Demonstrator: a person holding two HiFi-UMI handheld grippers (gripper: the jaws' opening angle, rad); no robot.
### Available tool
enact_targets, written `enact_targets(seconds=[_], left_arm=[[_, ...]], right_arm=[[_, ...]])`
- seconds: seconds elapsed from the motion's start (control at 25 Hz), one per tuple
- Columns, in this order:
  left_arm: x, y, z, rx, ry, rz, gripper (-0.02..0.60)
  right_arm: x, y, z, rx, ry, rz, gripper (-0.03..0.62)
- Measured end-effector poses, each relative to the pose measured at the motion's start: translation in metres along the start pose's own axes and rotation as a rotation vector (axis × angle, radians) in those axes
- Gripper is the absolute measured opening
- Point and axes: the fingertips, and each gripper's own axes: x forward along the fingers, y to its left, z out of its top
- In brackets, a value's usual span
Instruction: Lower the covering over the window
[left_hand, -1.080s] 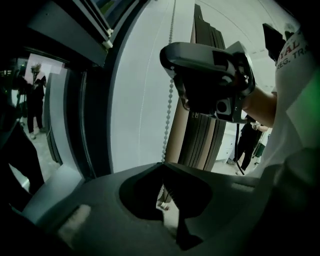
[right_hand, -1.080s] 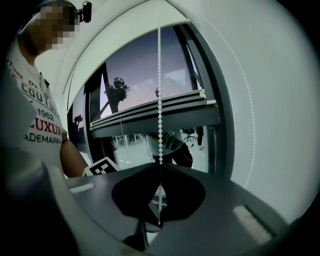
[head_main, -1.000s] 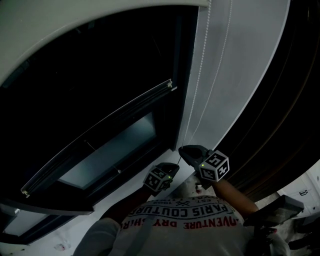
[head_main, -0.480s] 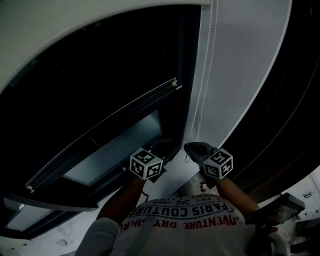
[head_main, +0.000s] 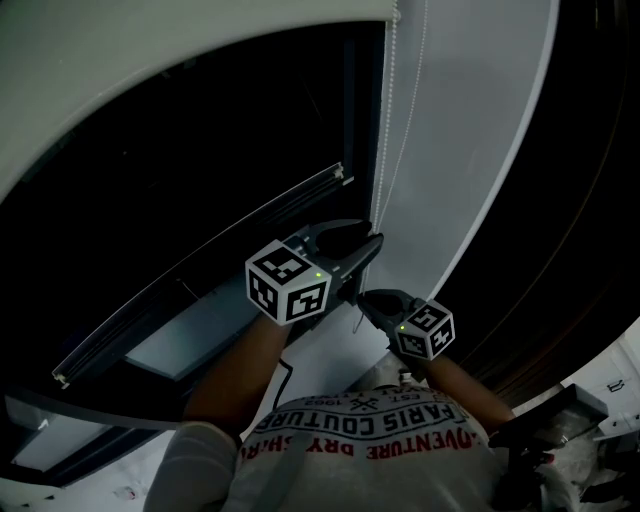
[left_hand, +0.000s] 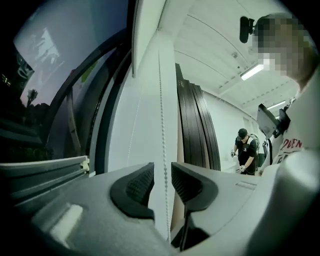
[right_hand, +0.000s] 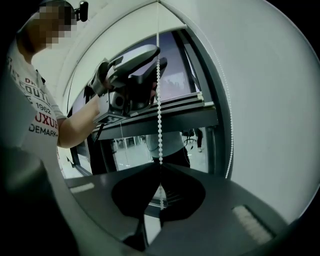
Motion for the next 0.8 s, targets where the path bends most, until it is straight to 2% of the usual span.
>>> enact_targets(seconds=[0.12, 0.16, 0.2, 0.48, 0.6, 0.8], left_arm=[[0.006, -0.004, 0.011, 0.017, 0.0, -0.003, 0.11], [0.007, -0.005, 0.012, 0.019, 0.001, 0.001, 0.087], [0.007, -0.006, 0.013, 0.022, 0.002, 0.009, 0.029], [0.009, -0.008, 0.009, 0.057, 0.022, 0.028, 0.017], [0.009, -0.008, -0.008, 0.067, 0.074, 0.028, 0.015], [0.008, -0.004, -0.047, 0.009, 0.106, 0.042, 0.015]], right_arm=[[-0.001, 0.002, 0.001, -0.001, -0.009, 0.0, 0.008], [-0.001, 0.003, 0.001, 0.0, -0.011, 0.001, 0.008], [-0.002, 0.004, 0.0, 0.002, -0.011, 0.002, 0.008], [-0.004, 0.001, -0.004, 0.02, -0.015, -0.006, 0.008], [-0.002, 0.003, -0.021, 0.026, 0.03, -0.004, 0.008], [0.002, 0.007, -0.059, 0.089, 0.105, 0.013, 0.008]])
